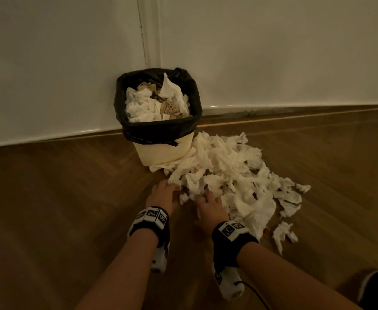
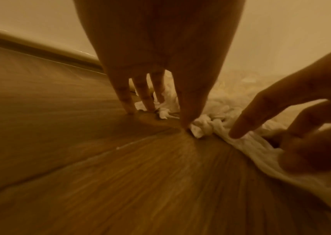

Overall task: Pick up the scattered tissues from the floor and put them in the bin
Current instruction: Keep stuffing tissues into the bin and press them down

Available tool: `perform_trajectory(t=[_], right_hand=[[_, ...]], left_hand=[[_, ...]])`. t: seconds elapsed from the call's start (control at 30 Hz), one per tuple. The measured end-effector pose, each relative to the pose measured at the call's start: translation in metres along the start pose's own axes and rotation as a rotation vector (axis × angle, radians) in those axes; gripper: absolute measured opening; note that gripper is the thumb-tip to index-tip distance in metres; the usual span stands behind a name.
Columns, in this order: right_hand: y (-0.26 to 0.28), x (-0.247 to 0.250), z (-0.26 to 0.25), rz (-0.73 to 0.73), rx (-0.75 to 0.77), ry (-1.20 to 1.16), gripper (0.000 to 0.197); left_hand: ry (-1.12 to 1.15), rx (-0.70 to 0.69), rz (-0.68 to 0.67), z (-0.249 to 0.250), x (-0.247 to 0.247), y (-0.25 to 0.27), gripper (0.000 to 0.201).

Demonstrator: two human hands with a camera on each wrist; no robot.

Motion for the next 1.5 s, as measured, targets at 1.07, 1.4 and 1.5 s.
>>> perform_trajectory(t=[1.07, 1.4, 1.5], right_hand=[[0.034, 0.004, 0.026, -0.130, -0.395, -2.169, 0.040], [0.039, 0.007, 0.020, -0.210, -0.344, -2.186, 0.022], [0.043, 0.008, 0.018, -0.188, -0.338, -2.222, 0.018]], left_hand=[[1.485, 0.481, 0.314, -0.044, 0.003, 0.007, 0.032], [1.876, 0.339, 0.244, -0.025, 0.013, 0.019, 0.038], [1.766, 0.379, 0.188, -0.019, 0.020, 0.018, 0.038]])
Point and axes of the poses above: each hand's wrist, its own y-axis away from the middle knuckle, its own x-axis out of the back of the hand, z = x × y, the point moved 3 cm from there along -y, towards the middle knuckle, and after that the axes turned 2 degrees about -z, right-handed, at the moved point
